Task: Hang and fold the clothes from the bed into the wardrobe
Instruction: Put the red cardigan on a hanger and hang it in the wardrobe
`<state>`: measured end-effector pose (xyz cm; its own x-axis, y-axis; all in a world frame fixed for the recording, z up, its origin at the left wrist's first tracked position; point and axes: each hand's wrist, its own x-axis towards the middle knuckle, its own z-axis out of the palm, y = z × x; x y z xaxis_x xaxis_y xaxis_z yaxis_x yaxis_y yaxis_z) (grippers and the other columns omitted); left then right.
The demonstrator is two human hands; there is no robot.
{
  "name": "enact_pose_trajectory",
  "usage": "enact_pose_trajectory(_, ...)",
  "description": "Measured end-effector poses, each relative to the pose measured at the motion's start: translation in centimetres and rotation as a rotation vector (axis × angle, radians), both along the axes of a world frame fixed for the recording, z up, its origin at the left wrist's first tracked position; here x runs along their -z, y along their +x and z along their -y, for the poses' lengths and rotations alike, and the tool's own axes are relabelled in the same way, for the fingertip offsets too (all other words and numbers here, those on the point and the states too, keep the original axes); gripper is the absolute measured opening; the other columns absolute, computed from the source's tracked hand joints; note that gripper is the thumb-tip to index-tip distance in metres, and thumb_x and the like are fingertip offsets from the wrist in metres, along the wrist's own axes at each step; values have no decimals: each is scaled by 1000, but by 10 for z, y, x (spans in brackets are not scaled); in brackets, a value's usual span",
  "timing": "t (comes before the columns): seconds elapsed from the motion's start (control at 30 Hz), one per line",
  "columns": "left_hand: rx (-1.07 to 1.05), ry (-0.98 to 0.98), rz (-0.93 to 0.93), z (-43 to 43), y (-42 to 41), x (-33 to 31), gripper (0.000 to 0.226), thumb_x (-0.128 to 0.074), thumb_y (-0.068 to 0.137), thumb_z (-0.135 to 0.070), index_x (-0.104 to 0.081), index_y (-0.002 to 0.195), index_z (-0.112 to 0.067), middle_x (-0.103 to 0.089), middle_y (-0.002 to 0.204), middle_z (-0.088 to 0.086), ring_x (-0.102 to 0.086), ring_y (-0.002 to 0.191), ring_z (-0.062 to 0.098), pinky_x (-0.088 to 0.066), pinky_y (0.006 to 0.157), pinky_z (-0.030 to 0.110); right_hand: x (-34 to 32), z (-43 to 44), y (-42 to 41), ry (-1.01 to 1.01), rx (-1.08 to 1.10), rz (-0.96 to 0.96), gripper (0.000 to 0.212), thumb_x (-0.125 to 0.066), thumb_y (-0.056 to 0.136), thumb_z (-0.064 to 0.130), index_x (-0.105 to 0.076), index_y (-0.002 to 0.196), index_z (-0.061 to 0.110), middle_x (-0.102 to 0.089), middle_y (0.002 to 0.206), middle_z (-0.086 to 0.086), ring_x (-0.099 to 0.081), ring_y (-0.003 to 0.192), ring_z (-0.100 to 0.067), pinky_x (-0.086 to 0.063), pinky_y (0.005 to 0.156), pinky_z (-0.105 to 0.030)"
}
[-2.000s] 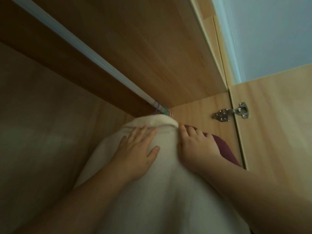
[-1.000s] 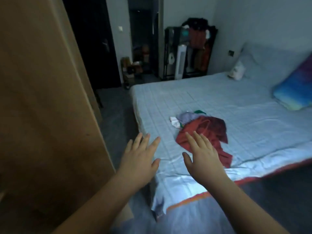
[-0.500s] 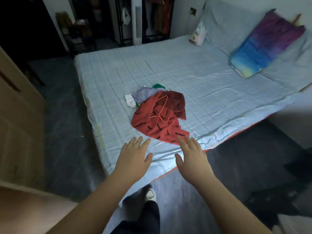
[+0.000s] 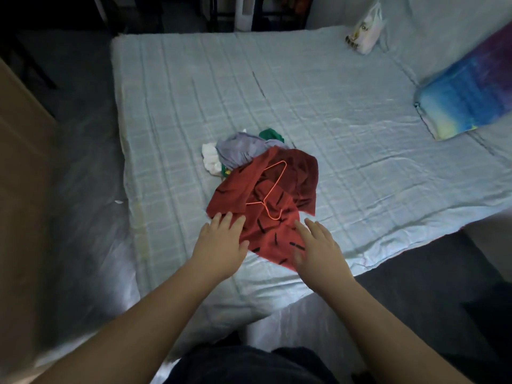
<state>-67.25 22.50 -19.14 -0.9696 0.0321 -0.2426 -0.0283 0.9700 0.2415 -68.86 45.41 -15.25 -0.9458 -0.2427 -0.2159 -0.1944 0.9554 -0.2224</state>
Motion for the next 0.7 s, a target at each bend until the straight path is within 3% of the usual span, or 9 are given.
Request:
enact_pose_trajectory(0.17, -69, 65, 76, 4, -31, 19, 66, -41, 98, -48, -22, 157, -24, -23, 163, 11, -19, 150, 32, -24, 119, 48, 22, 4, -64, -52, -67, 12, 60, -52, 85, 29, -48, 143, 16, -47, 146, -11, -42, 133, -33, -42, 105, -47)
enact_pose_trajectory(0.53, -298, 100, 261, -14, -122, 86, 66, -44, 100, -42, -22, 157, -19, -26, 161, 15, -24, 147, 34, -28, 117, 47, 106, -9, -222, -37, -304, 220, 62, -57, 85, 19, -46, 146, 14, -44, 149, -14, -38, 137, -35, -34, 113, -46)
enact_pose_trajectory(0.7, -367, 201, 336, -31, -174, 132, 65, -50, 98, -32, -27, 156, -16, -30, 159, 16, -28, 146, 33, -26, 118, 45, 155, -6, -307, -10, -473, 319, 61, -58, 87, 18, -45, 146, 14, -43, 151, -13, -35, 140, -32, -34, 114, -44)
